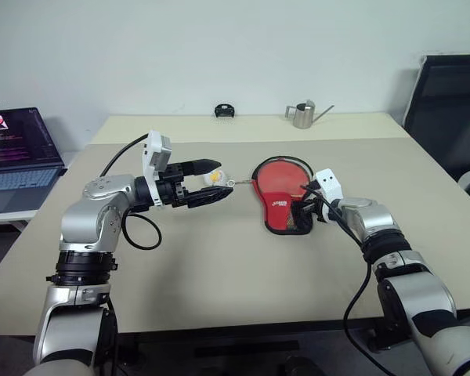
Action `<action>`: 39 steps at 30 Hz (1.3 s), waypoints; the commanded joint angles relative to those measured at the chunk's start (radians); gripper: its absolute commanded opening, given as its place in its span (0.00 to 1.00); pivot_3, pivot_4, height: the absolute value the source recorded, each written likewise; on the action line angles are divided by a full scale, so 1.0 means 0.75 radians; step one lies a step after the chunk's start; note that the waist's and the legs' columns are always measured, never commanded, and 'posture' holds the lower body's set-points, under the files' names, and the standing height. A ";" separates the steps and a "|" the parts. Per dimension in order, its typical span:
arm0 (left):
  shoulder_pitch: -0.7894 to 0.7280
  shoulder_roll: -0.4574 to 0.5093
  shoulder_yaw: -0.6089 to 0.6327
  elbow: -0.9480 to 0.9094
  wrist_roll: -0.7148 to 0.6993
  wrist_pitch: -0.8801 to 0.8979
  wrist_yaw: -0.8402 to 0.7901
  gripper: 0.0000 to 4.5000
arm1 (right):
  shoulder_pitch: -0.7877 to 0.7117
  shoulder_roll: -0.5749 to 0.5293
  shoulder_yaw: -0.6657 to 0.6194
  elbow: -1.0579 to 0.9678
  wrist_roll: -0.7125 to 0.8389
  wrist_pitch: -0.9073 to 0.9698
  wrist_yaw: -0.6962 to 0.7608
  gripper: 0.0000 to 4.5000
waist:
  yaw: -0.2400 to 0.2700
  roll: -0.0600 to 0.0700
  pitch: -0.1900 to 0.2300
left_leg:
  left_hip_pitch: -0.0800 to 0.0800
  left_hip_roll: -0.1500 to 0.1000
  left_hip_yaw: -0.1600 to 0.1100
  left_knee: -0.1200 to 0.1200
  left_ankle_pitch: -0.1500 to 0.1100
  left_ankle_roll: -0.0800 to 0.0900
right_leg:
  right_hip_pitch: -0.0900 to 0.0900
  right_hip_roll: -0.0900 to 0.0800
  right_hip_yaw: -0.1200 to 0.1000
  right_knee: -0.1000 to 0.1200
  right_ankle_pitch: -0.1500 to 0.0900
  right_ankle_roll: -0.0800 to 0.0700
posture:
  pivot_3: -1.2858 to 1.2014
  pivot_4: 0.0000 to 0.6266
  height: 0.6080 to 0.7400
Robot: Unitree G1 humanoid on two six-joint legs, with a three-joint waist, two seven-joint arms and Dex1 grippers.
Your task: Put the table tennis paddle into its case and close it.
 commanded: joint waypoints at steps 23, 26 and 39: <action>0.196 0.163 -0.066 -0.168 -0.019 0.030 -0.136 1.00 | 0.283 -0.089 -0.084 -0.972 0.248 0.767 0.025 0.00 | 0.017 0.001 0.001 | -0.033 0.005 0.000 -0.002 -0.003 -0.003 | -0.028 0.002 -0.003 -0.011 0.000 -0.001 | 0.52 0.24 1.00; 0.232 0.189 -0.087 -0.217 -0.026 0.043 -0.173 1.00 | 0.332 -0.100 -0.088 -1.102 0.291 0.856 0.013 0.00 | 0.016 0.001 0.001 | -0.033 0.005 0.000 -0.002 -0.003 -0.003 | -0.028 0.002 -0.003 -0.010 0.000 -0.001 | 0.52 0.24 1.00; 0.399 0.229 -0.109 -0.491 -0.122 0.157 -0.197 1.00 | 0.540 -0.065 -0.189 -1.539 0.455 1.213 -0.099 0.00 | 0.022 0.001 0.001 | -0.032 0.005 0.000 -0.002 -0.003 -0.002 | -0.027 0.003 -0.003 -0.010 0.000 -0.001 | 0.52 0.24 1.00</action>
